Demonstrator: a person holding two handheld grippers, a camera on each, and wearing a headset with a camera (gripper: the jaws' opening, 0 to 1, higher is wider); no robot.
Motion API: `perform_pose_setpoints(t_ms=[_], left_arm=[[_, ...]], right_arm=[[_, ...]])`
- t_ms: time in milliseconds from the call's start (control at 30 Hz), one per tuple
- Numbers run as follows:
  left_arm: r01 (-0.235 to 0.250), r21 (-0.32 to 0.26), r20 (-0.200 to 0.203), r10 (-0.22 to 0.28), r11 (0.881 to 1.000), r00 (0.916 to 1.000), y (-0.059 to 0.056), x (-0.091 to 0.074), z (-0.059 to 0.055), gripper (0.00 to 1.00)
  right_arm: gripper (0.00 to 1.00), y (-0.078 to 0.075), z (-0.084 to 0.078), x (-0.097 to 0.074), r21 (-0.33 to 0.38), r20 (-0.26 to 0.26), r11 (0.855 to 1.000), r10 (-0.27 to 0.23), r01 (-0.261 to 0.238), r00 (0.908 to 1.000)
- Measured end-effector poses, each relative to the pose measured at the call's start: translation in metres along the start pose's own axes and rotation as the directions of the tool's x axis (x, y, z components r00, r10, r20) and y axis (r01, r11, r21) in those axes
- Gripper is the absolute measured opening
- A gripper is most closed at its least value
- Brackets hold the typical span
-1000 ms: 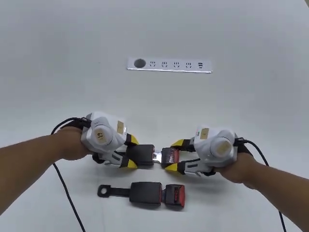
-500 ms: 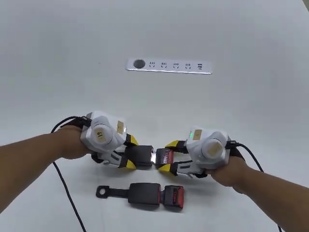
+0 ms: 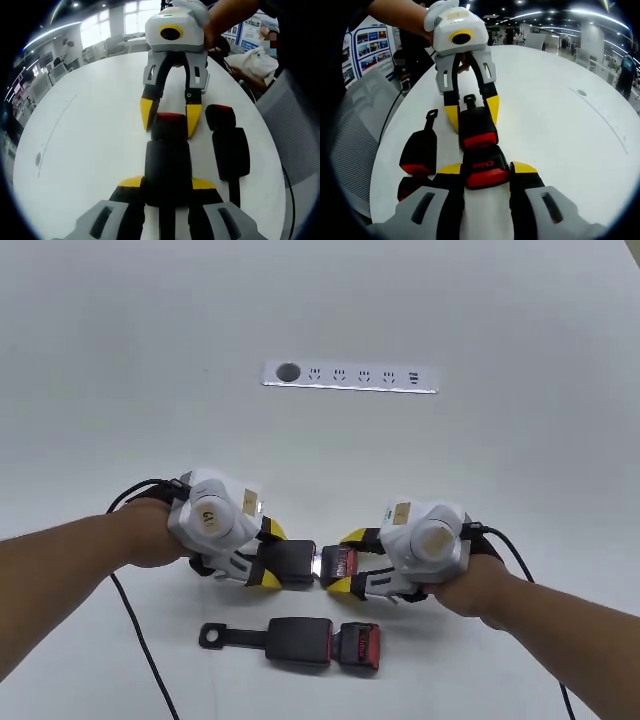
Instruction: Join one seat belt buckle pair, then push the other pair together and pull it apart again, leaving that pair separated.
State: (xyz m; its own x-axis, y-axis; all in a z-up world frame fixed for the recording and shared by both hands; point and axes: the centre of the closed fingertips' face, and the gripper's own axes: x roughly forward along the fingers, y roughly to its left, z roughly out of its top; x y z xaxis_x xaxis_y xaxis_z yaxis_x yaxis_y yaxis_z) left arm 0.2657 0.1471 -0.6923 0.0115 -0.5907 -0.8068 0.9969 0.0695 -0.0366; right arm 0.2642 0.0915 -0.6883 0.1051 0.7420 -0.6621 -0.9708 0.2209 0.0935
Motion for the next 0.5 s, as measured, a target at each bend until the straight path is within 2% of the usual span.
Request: perform_pose_setpoints(t_ms=[500], left_arm=[[0.0,0.001,-0.004,0.0,1.0,1.0,-0.004,-0.0009,0.0038,0.33]], right_arm=[[0.34,-0.0001,-0.0002,0.0021,-0.025,-0.013,1.0,0.015,-0.015,0.9998]])
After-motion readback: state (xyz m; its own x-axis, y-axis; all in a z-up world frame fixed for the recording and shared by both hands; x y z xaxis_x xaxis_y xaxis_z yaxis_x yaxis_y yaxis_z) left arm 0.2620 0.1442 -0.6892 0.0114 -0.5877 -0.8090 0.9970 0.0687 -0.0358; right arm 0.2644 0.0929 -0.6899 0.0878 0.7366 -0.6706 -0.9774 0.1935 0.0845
